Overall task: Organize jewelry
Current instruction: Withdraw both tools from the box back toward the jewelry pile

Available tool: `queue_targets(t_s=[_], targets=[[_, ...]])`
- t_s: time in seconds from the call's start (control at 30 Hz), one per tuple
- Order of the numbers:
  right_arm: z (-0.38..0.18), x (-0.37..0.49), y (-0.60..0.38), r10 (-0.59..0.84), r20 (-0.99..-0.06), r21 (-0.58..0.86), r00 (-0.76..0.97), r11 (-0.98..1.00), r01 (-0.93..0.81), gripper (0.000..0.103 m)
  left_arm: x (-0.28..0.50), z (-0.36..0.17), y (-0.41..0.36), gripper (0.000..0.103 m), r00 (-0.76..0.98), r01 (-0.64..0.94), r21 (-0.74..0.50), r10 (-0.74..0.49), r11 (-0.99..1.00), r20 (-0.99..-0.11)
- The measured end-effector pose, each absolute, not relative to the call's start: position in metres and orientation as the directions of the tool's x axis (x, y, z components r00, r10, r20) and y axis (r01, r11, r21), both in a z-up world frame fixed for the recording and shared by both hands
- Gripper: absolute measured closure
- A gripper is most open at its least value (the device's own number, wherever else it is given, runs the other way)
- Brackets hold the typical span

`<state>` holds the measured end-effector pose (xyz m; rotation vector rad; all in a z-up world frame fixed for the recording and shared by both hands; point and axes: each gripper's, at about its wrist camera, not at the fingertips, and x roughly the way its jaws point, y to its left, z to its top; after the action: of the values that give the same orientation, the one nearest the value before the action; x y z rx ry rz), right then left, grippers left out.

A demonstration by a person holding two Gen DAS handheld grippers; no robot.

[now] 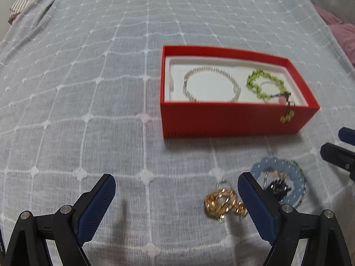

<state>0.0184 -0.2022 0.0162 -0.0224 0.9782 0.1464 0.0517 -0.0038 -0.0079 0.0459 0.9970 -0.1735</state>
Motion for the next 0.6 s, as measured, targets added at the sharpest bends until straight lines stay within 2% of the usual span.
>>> queue_targets(t_s=[0.6], targets=[[-0.009,-0.014,-0.191,0.082,-0.861,-0.034,0.501,0.975,-0.219,0.041,0.020,-0.027,0.015,0.010,0.506,0.241,-0.015,-0.139,0.970,-0.851]])
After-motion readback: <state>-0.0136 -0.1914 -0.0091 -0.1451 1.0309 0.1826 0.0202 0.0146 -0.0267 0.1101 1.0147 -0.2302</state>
